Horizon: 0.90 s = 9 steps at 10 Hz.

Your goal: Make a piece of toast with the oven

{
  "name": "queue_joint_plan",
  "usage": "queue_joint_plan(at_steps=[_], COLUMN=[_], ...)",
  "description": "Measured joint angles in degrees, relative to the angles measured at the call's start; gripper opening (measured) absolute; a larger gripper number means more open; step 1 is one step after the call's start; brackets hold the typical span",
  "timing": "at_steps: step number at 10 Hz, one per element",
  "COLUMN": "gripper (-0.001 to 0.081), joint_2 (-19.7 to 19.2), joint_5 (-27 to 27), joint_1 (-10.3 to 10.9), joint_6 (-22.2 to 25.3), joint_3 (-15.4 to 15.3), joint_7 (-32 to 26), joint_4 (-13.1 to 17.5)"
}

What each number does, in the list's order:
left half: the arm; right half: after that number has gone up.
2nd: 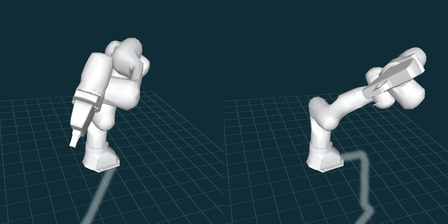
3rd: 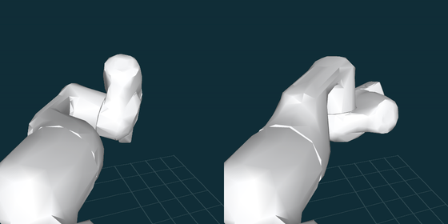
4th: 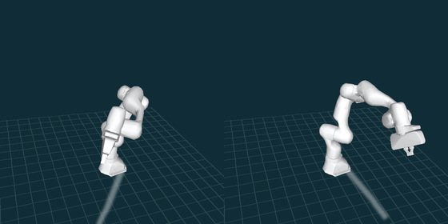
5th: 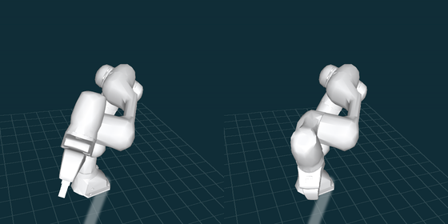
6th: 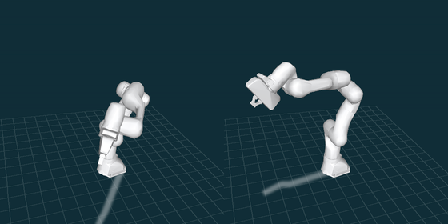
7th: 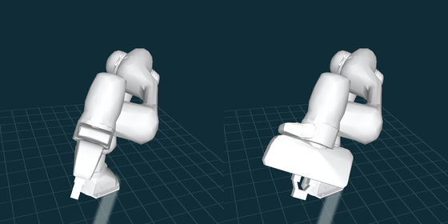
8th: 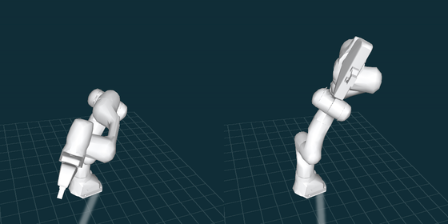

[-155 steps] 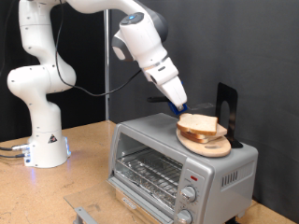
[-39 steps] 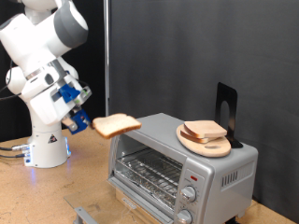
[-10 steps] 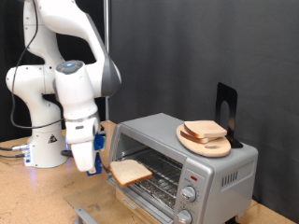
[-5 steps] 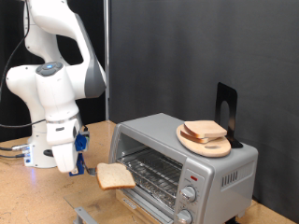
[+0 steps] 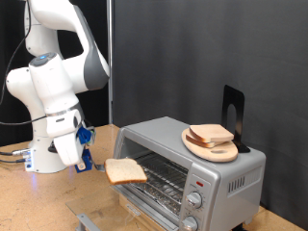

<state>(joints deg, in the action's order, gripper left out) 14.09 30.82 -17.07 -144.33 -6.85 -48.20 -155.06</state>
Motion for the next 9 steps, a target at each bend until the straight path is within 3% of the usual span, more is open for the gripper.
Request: queue_joint_plan(at_steps=[2,5,9], gripper=[0.0394,0.0394,0.0394], joint_2=[0.2,-1.4,-5.7], joint_5=[-2.1,-13.8,-20.8], joint_1=[0.4,0.2,0.0], joint_6=[-2.8,-7.0,-7.3], joint_3=[-2.6,-8.1,-10.5], joint_7=[0.9,8.1,13.0], joint_4=[0.5,2.8,7.1])
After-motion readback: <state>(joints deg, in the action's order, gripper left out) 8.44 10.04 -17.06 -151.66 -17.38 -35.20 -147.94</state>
